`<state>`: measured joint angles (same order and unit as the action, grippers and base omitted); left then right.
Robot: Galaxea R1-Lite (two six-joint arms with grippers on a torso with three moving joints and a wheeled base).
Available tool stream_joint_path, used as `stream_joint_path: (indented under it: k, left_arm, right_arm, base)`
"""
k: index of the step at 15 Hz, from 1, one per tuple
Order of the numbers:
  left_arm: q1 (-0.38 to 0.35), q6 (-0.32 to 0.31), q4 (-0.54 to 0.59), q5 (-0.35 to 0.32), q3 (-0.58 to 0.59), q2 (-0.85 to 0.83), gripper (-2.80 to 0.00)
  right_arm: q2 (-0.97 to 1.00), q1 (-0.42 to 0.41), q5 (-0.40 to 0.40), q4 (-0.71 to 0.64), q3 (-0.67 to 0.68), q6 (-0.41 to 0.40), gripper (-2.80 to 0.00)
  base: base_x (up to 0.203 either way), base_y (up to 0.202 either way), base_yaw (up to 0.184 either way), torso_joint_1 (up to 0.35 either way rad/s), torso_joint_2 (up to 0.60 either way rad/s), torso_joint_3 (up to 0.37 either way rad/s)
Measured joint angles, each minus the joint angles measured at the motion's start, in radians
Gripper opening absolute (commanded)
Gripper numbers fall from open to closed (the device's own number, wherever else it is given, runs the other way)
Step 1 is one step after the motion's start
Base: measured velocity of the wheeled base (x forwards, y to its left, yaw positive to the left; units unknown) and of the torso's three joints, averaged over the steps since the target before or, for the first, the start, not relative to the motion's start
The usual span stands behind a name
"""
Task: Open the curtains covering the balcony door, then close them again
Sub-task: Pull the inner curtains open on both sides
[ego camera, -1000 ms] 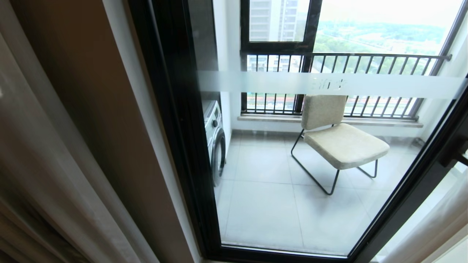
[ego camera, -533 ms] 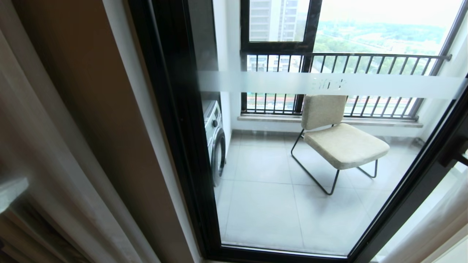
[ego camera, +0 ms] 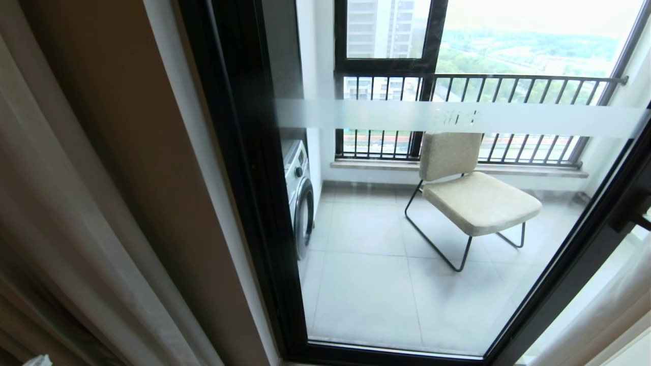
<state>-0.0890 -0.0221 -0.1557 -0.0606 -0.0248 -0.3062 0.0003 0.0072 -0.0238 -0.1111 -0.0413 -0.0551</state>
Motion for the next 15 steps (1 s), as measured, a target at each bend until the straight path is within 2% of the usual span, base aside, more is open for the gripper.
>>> stream_joint_path:
  k: [2,7,12,15]
  left_arm:
    - [0.000,-0.013,0.050,0.022,0.019,0.019,-2.80]
    - [0.090,-0.004,0.119,0.054,0.025,0.085,-2.80]
    - [0.086,0.002,0.121,0.058,0.025,0.250,-2.80]
    - [0.085,0.002,0.122,0.058,0.025,0.292,-2.80]
  right_arm:
    - [0.000,0.000,0.000,0.000,0.000,0.000,-2.80]
    - [0.000,0.000,0.000,0.000,0.000,0.000,-2.80]
    - [0.000,0.000,0.000,0.000,0.000,0.000,-2.80]
    - [0.000,0.000,0.000,0.000,0.000,0.001,-2.80]
  base:
    - [0.000,0.000,0.000,0.000,0.00,0.000]
    - [0.000,0.000,0.000,0.000,0.00,0.000]
    - [0.000,0.000,0.000,0.000,0.00,0.000]
    - [0.000,0.000,0.000,0.000,0.00,0.000]
